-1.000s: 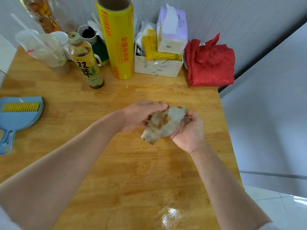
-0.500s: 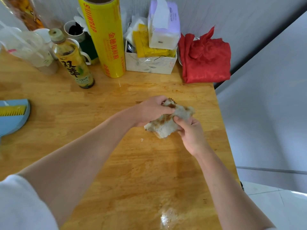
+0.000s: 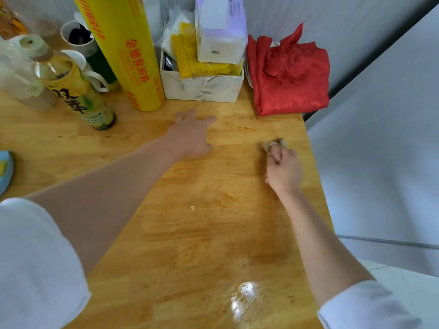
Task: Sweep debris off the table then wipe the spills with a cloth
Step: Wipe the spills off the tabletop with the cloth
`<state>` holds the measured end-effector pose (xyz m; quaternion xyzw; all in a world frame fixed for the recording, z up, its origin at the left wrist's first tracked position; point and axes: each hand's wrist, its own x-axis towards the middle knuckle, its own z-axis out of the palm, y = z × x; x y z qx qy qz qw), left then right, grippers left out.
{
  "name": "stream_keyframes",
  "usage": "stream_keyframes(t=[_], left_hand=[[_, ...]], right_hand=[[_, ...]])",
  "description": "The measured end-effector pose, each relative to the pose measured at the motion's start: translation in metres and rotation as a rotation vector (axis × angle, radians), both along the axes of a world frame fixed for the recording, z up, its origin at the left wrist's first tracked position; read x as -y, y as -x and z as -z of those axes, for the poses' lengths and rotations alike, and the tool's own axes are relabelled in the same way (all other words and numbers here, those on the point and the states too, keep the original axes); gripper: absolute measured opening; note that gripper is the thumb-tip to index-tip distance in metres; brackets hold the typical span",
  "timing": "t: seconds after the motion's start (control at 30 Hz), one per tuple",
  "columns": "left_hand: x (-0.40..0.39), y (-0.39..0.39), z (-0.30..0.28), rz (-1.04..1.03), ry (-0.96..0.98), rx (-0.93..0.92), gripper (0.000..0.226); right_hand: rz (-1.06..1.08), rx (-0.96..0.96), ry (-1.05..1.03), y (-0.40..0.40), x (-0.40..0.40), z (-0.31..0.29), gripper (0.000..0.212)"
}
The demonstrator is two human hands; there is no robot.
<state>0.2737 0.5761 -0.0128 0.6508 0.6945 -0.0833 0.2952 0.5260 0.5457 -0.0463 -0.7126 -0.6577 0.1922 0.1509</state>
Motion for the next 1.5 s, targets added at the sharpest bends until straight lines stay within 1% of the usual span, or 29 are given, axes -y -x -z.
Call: stream_keyframes(t=[0.03,0.07,0.1,0.13,0.17,0.27,0.3,0.37,0.4,0.47,0.53,0.57,0.63,0.67,0.7,0.8,0.83,0.87,0.97,1.03,1.07,1.1,1.17,1.2,1.23,1.27,1.33,1.4,1.5], left_hand=[[-0.004,-0.002,0.000,-0.003,0.003,-0.018,0.093],[-0.008,-0.005,0.000,0.000,0.009,-0.034,0.099],[-0.010,-0.007,0.000,0.007,0.017,-0.047,0.103],[-0.012,-0.008,0.001,0.015,0.029,-0.055,0.104],[-0.012,-0.008,0.003,0.030,0.041,-0.067,0.103],[-0.010,-0.009,0.009,0.076,0.046,-0.120,0.101],[-0.010,-0.010,0.008,0.073,0.049,-0.121,0.102],[-0.011,-0.011,0.006,0.059,0.062,-0.113,0.101],[-0.011,-0.013,0.005,0.057,0.066,-0.113,0.099],[-0.011,-0.014,0.004,0.055,0.071,-0.111,0.098],[-0.010,-0.014,0.004,0.054,0.067,-0.118,0.098],[-0.010,-0.014,0.004,0.056,0.062,-0.123,0.098],[-0.010,-0.013,0.004,0.049,0.067,-0.122,0.099],[-0.010,-0.013,0.005,0.049,0.073,-0.120,0.099],[-0.010,-0.014,0.005,0.054,0.077,-0.118,0.100],[-0.011,-0.014,0.008,0.056,0.073,-0.110,0.100],[-0.012,-0.013,0.008,0.054,0.062,-0.112,0.099],[-0.012,-0.013,0.008,0.053,0.059,-0.113,0.098],[-0.013,-0.014,0.005,0.056,0.094,-0.127,0.096],[-0.014,-0.015,0.001,0.048,0.124,-0.161,0.092],[-0.016,-0.018,-0.003,0.046,0.080,-0.177,0.085],[-0.019,-0.024,-0.006,0.048,-0.028,-0.177,0.074],[-0.032,-0.041,-0.012,0.099,-0.380,-0.104,0.052],[-0.044,-0.054,-0.016,0.166,-0.515,-0.034,0.047],[-0.058,-0.066,-0.021,0.260,-0.580,0.034,0.049],[-0.071,-0.077,-0.024,0.349,-0.579,0.082,0.055],[-0.097,-0.094,-0.029,0.441,-0.482,0.091,0.065],[-0.114,-0.102,-0.025,0.482,-0.415,0.006,0.069],[-0.125,-0.108,-0.011,0.535,-0.496,-0.157,0.074]], right_hand=[[-0.126,-0.039,0.003,0.011,0.004,0.003,0.022],[-0.245,-0.055,0.008,0.017,0.008,0.005,0.023],[-0.312,-0.070,0.033,0.016,0.009,0.004,0.019],[-0.303,-0.107,0.050,0.008,0.005,0.005,0.018],[-0.210,-0.154,0.055,-0.005,-0.003,0.005,0.021],[0.295,-0.298,0.024,-0.051,-0.037,-0.001,0.033],[0.395,-0.285,0.003,-0.060,-0.049,-0.002,0.033],[0.455,-0.230,-0.022,-0.054,-0.066,-0.001,0.029],[0.416,-0.227,-0.043,-0.041,-0.070,0.000,0.028],[0.245,-0.222,-0.053,-0.004,-0.069,0.004,0.028],[0.010,-0.226,0.031,0.035,-0.059,0.007,0.025],[-0.127,-0.259,0.090,0.049,-0.052,0.008,0.026],[-0.346,-0.264,0.152,0.051,-0.037,0.007,0.028],[-0.357,-0.236,0.137,0.038,-0.036,0.005,0.028],[-0.300,-0.196,0.085,0.019,-0.041,0.003,0.028],[0.072,-0.077,-0.002,-0.036,-0.078,-0.001,0.030],[0.146,-0.058,-0.007,-0.042,-0.091,0.000,0.031],[0.168,-0.034,-0.006,-0.039,-0.102,0.002,0.032],[0.102,0.044,-0.039,-0.002,-0.114,0.011,0.028],[0.039,0.028,-0.056,0.025,-0.108,0.014,0.026],[-0.017,0.023,-0.069,0.034,-0.103,0.014,0.024],[-0.095,0.011,-0.079,0.041,-0.096,0.014,0.023],[-0.247,-0.066,-0.077,0.043,-0.084,0.016,0.020],[-0.275,-0.119,-0.054,0.038,-0.079,0.017,0.019],[-0.261,-0.174,-0.025,0.032,-0.076,0.018,0.018],[-0.212,-0.217,-0.001,0.024,-0.075,0.020,0.017],[-0.058,-0.254,-0.009,0.010,-0.077,0.021,0.021],[0.092,-0.303,-0.049,-0.003,-0.082,0.018,0.029],[0.210,-0.421,-0.061,-0.014,-0.097,0.016,0.021]])
